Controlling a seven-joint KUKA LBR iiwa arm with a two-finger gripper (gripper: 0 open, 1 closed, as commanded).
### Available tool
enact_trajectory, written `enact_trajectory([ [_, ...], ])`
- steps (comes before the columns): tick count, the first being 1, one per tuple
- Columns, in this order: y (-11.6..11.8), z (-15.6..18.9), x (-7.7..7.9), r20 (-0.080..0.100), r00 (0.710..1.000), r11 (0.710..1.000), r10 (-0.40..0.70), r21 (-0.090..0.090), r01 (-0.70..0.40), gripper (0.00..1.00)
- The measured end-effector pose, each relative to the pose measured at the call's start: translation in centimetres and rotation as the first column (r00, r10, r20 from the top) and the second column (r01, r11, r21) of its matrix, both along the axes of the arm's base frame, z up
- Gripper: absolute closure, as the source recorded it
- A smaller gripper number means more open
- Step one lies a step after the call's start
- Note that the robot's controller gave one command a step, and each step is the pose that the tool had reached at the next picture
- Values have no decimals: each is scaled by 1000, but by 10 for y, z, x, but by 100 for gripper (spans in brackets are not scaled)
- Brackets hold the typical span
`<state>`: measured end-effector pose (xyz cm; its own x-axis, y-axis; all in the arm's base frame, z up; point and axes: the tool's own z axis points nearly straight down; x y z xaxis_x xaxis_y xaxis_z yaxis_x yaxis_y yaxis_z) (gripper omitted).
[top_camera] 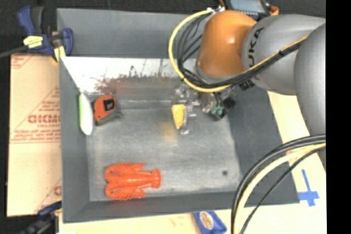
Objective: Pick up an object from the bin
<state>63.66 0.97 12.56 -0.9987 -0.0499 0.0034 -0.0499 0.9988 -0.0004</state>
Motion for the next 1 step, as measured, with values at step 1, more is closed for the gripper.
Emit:
enact_trajectory([
  [1, -72, 116, 2, 8, 999, 999, -45, 0, 45, 100],
])
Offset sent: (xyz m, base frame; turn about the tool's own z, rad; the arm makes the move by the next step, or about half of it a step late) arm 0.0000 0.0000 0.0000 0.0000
